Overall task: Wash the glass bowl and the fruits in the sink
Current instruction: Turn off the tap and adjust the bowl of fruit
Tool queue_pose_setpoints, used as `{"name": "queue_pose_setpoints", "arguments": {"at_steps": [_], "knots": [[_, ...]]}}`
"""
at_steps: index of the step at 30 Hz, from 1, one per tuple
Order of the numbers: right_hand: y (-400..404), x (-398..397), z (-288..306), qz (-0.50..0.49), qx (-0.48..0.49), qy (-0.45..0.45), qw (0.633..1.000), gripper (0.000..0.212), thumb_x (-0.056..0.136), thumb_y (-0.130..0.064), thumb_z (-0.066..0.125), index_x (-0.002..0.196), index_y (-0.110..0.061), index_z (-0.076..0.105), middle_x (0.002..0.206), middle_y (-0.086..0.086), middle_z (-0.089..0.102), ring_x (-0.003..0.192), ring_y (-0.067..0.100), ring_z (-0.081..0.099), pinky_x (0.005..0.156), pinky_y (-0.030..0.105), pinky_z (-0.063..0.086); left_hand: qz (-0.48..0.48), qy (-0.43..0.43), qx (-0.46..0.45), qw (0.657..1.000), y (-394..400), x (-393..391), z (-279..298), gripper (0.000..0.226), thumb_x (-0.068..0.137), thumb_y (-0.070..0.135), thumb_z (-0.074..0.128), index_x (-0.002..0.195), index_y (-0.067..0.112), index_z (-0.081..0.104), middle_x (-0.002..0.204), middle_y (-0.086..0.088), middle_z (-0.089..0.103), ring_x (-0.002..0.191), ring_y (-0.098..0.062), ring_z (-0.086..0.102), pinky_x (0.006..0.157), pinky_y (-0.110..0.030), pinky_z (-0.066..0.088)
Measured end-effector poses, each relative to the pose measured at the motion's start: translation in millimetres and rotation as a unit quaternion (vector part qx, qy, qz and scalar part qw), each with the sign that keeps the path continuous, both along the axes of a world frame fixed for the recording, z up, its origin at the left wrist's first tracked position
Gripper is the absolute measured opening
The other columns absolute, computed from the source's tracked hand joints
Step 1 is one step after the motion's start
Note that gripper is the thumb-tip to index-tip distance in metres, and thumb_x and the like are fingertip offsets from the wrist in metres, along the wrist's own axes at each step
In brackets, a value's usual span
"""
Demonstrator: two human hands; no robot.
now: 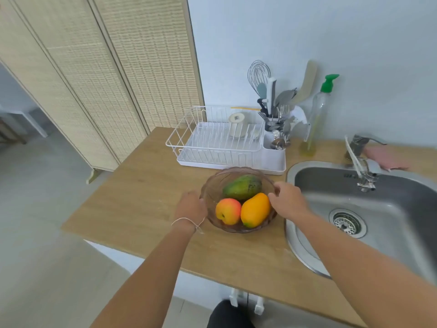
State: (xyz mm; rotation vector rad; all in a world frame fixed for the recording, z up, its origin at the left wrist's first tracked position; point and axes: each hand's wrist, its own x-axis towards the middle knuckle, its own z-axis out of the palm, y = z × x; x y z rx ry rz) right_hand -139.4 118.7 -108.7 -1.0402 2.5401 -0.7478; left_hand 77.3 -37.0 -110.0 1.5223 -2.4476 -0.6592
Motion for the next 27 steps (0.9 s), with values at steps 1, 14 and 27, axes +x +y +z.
{"name": "queue_pose_setpoints", "arguments": {"at_steps": [1,14,27], "knots": [[-5.7,3.3,-3.9,-0.036,-0.005,-0.016,0.999,0.022,0.097,-0.023,0.057,0.114,-0.013,0.067,0.108,0.012,0.069,0.100,0.032,0.063,0.073,0.030,0.044,0.024,0.016,0.024,0.999,-1.0,5.5,-5.6,0.029,0.098,0.023,0.049,0.115,0.003,0.064,0.119,-0.022,0.065,0.115,-0.039,0.060,0.095,-0.042,0.048],[-34.0,23.4,30.8,-0.043,-0.038,-0.078,0.995,0.020,0.082,-0.001,0.056,0.070,-0.008,0.070,0.065,0.010,0.064,0.068,0.029,0.059,0.051,0.028,0.042,0.123,0.237,0.160,0.950,-34.6,42.1,19.0,0.020,0.067,0.022,0.060,0.056,0.010,0.072,0.054,-0.006,0.070,0.066,-0.030,0.073,0.067,-0.045,0.063],[-144.2,-32.1,111.7,-0.055,-0.123,-0.099,0.986,0.018,0.083,-0.006,0.059,0.066,-0.001,0.062,0.067,0.016,0.065,0.072,0.033,0.067,0.067,0.042,0.061,0.132,0.331,0.149,0.922,-147.1,-18.5,108.7,0.007,0.073,-0.003,0.069,0.068,0.002,0.068,0.048,-0.007,0.067,0.055,-0.027,0.073,0.061,-0.040,0.064]]}}
